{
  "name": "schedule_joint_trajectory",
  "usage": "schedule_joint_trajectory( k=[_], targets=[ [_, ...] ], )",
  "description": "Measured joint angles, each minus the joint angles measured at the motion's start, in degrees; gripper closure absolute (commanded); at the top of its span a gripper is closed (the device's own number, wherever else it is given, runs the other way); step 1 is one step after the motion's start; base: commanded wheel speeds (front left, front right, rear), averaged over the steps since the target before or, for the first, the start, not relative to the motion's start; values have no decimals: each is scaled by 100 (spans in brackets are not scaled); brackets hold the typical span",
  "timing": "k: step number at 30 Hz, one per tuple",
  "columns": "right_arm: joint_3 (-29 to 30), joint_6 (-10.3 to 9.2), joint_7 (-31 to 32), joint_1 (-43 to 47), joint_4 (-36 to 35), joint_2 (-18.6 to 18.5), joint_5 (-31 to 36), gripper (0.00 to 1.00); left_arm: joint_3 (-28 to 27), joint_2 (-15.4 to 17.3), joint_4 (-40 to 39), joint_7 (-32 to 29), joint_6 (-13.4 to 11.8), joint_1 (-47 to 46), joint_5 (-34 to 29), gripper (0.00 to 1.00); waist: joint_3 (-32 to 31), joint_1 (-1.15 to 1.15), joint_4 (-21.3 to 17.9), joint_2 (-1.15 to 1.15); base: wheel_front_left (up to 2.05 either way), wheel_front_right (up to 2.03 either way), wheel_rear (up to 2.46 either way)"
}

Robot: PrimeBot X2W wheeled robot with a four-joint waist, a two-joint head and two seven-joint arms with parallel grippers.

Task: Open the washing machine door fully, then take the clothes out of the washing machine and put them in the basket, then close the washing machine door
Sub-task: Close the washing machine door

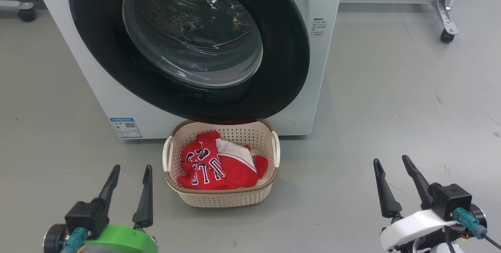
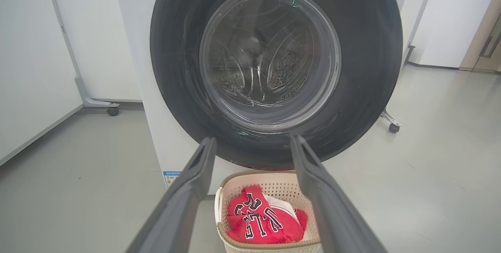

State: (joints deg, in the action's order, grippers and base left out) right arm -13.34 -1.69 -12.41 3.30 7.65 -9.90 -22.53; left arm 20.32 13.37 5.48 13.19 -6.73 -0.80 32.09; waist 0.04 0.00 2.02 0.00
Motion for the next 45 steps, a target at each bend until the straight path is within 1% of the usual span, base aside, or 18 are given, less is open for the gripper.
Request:
schedule_joint_trajectory(
  k=[5,8,9,14,20,31,32,33,34,35,45],
  targets=[
    [-14,-57,2,76,-43,-18,66,0,-25,-91,18,0,-4,105,-235,0,-8,0,2,0,0,0,0],
    [-14,-65,8,79,-75,-18,78,0,-79,-182,14,1,-4,129,-266,0,-2,0,2,0,0,0,0],
    [-14,-100,8,80,-82,-16,98,0,-105,-214,8,1,-4,139,-268,0,1,0,1,0,0,0,0],
    [-14,-101,30,89,-136,-24,98,0,-214,-349,-25,5,-5,171,-407,0,33,0,-5,0,0,0,0],
    [-14,-143,59,113,-181,-42,98,0,-511,-483,7,7,-5,266,-655,0,73,0,-5,0,0,0,0],
    [-13,-144,109,132,-246,-54,98,0,-719,-719,-15,-10,-5,317,-1006,0,140,0,5,0,0,0,0],
    [-11,-144,109,132,-249,-54,98,10,-734,-725,-19,-10,-5,320,-1028,0,147,0,5,0,0,0,0],
    [-8,-145,110,133,-254,-54,98,53,-747,-732,-24,-26,-5,320,-1056,0,154,0,5,0,0,0,0],
    [-3,-147,111,133,-259,-54,98,71,-756,-740,-33,-52,-5,320,-1061,0,160,0,5,0,0,0,0],
    [0,-149,111,133,-265,-54,98,100,-765,-750,-40,-53,-5,321,-1062,0,166,0,5,0,0,0,0],
    [3,-149,162,133,-280,-70,97,100,-840,-862,-119,-138,-5,325,-1313,0,222,0,11,0,0,0,0]
  ],
)
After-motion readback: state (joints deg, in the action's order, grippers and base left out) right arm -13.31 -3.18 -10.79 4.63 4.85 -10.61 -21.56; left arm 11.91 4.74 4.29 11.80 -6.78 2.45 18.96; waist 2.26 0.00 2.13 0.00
